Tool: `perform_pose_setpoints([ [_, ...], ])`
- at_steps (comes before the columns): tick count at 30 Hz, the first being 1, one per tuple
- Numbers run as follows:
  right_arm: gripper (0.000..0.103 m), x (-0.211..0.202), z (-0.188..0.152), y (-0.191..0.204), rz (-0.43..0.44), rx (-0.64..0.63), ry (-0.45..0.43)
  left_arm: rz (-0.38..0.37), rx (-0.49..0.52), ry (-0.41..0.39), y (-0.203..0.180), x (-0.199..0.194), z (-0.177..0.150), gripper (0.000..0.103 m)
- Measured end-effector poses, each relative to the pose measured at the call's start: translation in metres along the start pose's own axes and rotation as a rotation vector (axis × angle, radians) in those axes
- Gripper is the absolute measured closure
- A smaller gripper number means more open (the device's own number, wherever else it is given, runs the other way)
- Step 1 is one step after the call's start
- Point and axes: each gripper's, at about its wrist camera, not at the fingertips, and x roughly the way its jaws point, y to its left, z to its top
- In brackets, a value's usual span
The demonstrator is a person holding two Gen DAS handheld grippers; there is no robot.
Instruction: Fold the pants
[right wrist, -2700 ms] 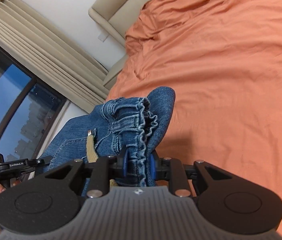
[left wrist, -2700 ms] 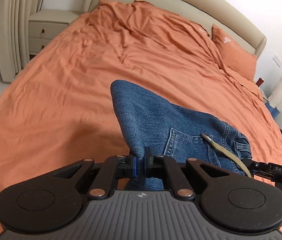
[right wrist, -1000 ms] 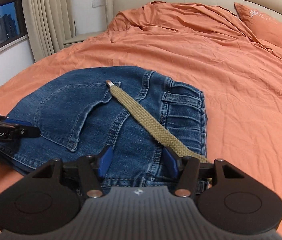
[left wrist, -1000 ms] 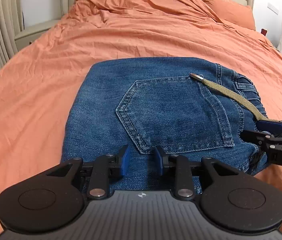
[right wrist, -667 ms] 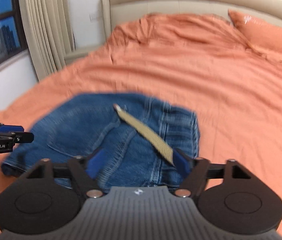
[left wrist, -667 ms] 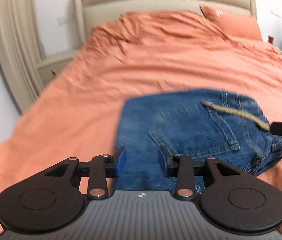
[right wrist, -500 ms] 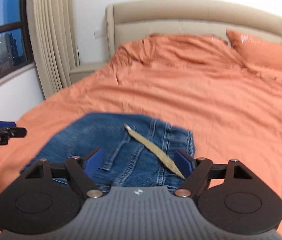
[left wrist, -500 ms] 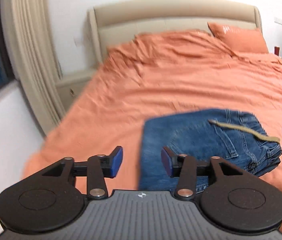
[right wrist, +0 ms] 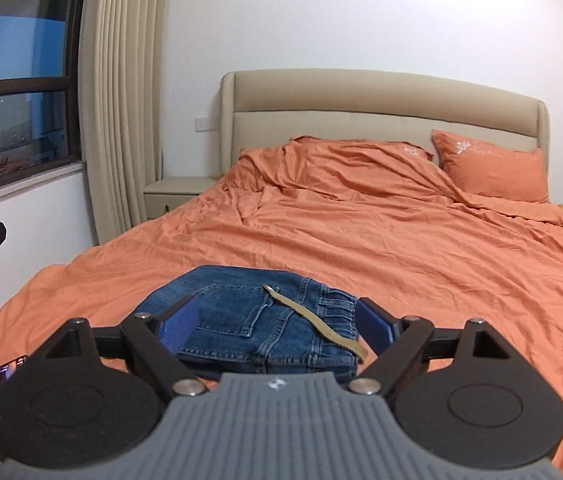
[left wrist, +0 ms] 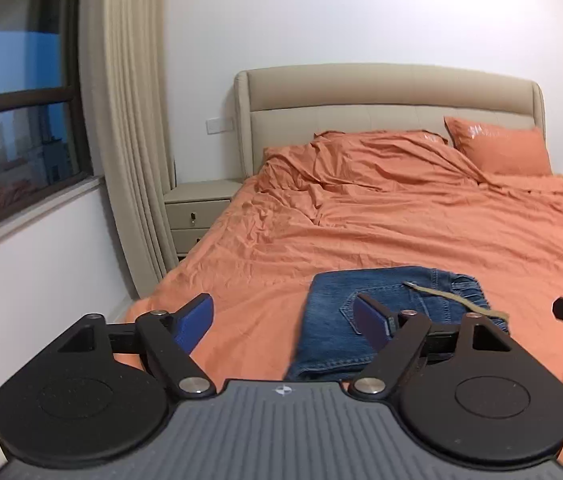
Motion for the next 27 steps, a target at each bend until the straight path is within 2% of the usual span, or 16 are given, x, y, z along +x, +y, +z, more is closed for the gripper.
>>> perform_pose_setpoints([
  [4,0.021,-0.015,-0.015,0.007,-0.074,-0.03,-0.044,0.005,-0.028,0.035,-0.016,0.005,-0.02,0.006],
  [6,0.021,-0.011,-0.02,0.009,-0.077,-0.05,-0.019,-0.002,-0.024,0.074,-0.029,0.013,-0.029,0.006],
  [10,0.021,0.001,-0.032,0.007,-0.063,-0.007,0.051,-0.039,-0.008,0.126,-0.049,0.022,-0.043,0.006],
  [14,0.021,0.016,-0.045,0.005,-0.05,0.017,0.119,-0.011,0.036,0.175,-0.061,0.035,-0.05,0.006],
  [19,0.021,0.034,-0.058,0.004,-0.043,0.038,0.189,-0.016,0.042,0.241,-0.062,0.05,-0.057,0.007],
  [27,0.021,0.048,-0.067,0.005,-0.036,0.04,0.241,-0.016,0.08,0.277,-0.068,0.057,-0.06,0.011],
])
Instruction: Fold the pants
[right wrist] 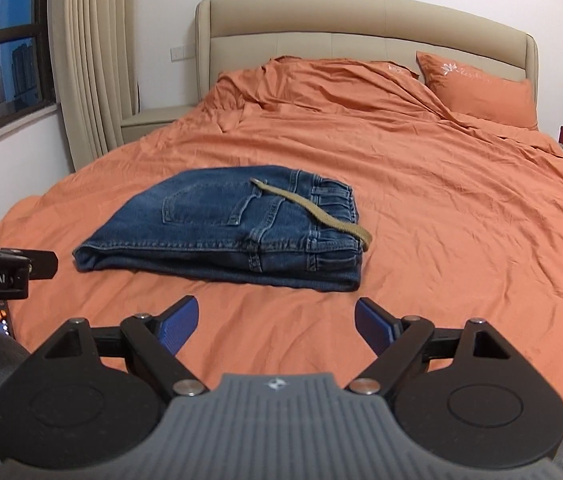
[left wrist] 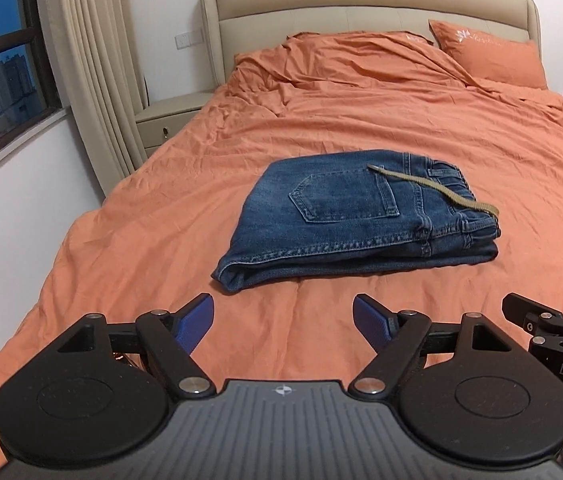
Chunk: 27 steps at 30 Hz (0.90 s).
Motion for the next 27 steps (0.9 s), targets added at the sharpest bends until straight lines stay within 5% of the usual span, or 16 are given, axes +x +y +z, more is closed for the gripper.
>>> perform_pose_setpoints([
  [27,0.021,-0.014,0.004,-0.004,0.019,0.019,-0.025,0.004,0.02,0.008,-0.004,-0.003,0.0,0.011],
])
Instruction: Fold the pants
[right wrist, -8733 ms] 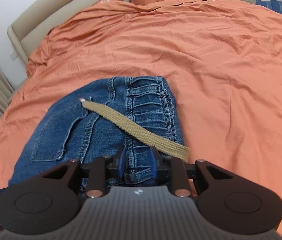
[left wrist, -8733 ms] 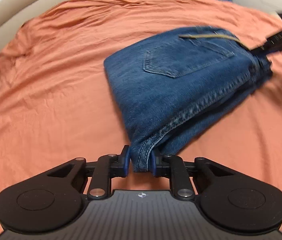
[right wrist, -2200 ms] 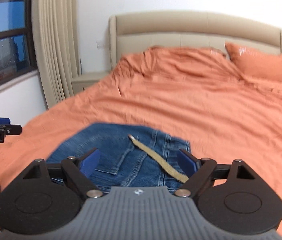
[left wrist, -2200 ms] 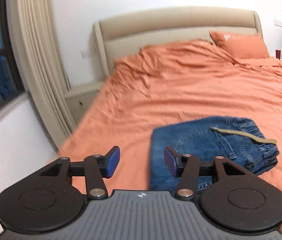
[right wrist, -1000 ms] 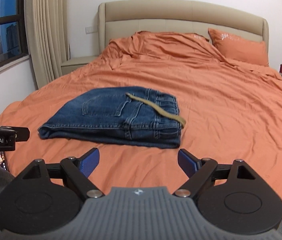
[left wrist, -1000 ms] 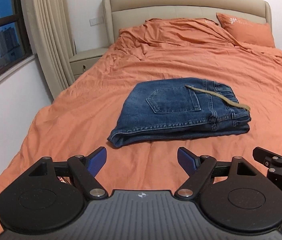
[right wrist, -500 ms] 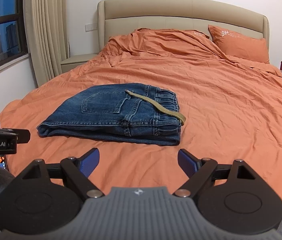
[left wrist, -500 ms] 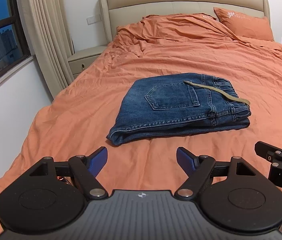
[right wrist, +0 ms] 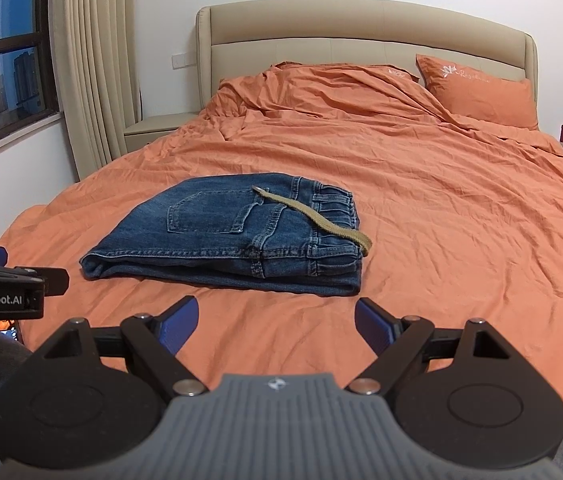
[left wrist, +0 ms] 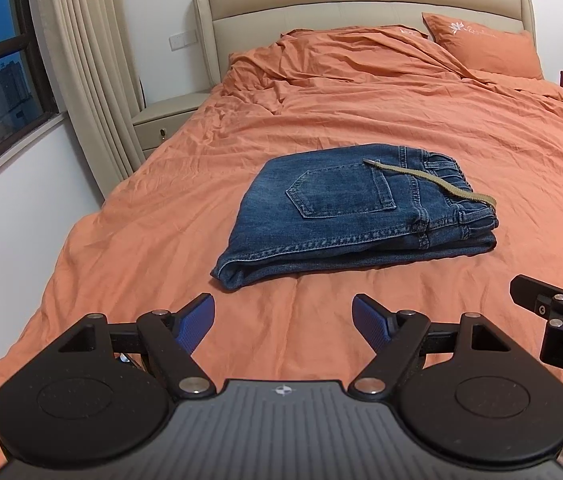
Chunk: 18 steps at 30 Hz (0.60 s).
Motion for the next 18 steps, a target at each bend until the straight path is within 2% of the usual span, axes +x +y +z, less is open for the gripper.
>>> perform_pose_setpoints([
  [18,0.021,-0.0014,-0.0005,-0.0018,-0.002,0.002,0.001,-0.003,0.002,0.001,-0.0013,-0.0004,-0.0008,0.011],
])
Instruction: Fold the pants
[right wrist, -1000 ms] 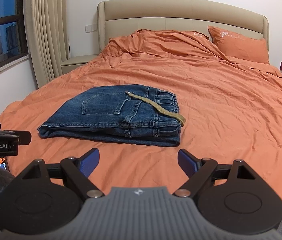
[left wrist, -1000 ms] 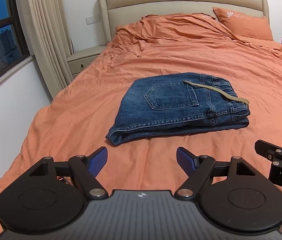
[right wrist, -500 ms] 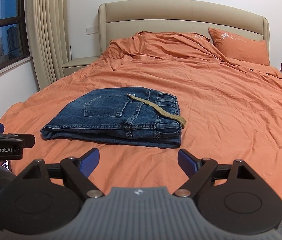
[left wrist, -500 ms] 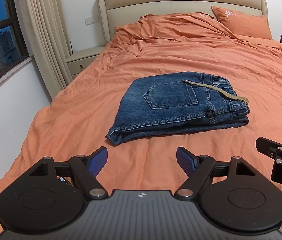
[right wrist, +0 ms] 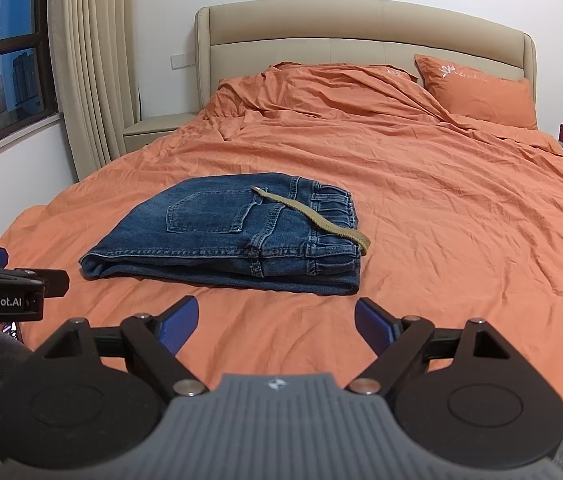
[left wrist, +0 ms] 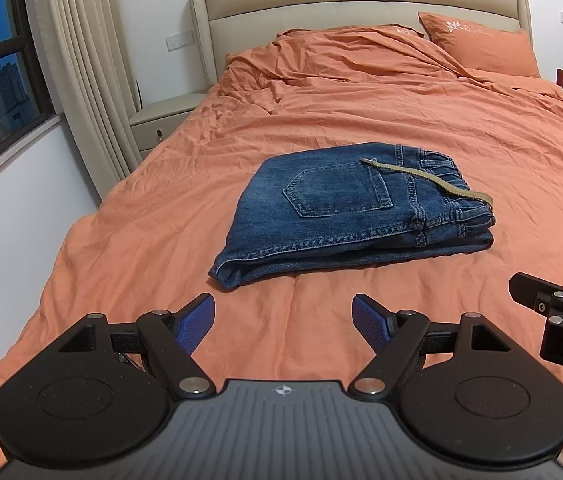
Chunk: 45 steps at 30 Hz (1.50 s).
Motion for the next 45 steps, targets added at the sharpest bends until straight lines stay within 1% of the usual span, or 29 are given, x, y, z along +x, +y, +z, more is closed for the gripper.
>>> perform_pose_setpoints([
  [27,0.021,-0.0006,-0.0008,0.0025,-0.003,-0.001,-0.004,0.0,0.003,-0.001,-0.0018,-0.0009,-0.0004,0.011],
  [36,0.021,-0.0007,-0.0005,0.0024,-0.004,0.0,-0.002,-0.007,0.007,0.002,-0.0012,-0.002,-0.0003,0.013],
  [38,0.021,-0.0007,-0.0005,0.0023,-0.003,0.001,-0.002,-0.014,0.009,0.007,0.0002,-0.0007,0.0002,0.017],
  [45,0.021,-0.0005,-0.0012,0.0006,-0.005,0.008,0.009,-0.014,0.011,0.003,0.005,0.0003,0.0003,0.017],
])
